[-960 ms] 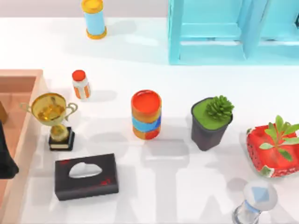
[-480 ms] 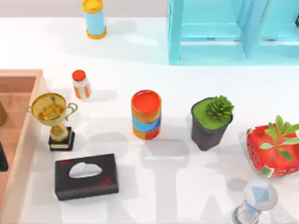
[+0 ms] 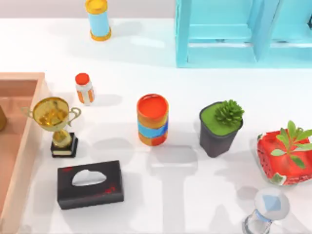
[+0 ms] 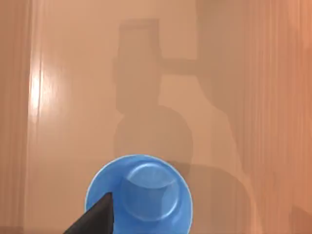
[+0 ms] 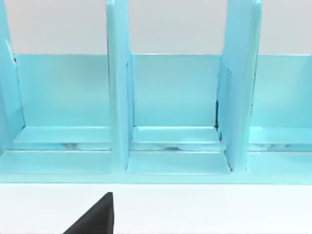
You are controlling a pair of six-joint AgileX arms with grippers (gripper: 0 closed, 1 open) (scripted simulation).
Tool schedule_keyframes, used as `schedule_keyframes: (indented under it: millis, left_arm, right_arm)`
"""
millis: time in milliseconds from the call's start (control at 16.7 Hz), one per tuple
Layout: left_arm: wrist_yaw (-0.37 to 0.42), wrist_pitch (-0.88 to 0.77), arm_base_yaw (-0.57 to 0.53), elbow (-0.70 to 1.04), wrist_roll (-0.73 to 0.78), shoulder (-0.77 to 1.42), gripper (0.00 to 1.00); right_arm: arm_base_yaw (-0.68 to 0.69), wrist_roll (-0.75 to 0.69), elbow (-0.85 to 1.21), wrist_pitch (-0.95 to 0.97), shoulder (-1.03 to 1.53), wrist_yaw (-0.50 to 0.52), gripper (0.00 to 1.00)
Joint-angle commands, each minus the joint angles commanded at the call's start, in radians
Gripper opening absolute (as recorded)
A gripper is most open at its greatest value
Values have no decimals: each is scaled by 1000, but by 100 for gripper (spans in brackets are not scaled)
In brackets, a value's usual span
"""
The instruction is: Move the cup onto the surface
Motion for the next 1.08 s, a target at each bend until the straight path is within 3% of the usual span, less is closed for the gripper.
schedule_keyframes:
  millis: [240,420,840,1080]
  left_arm:
    - [0,-260,58,218,62,285,100]
    - [0,-360,84,312,89,393,100]
    - [0,-376,85,329,93,413,100]
    - [0,-293,88,268,94,436,100]
  right_arm:
    - [0,0,0,0,0,0,100]
    - [0,0,0,0,0,0,100]
    - [0,0,0,0,0,0,100]
    - [0,0,0,0,0,0,100]
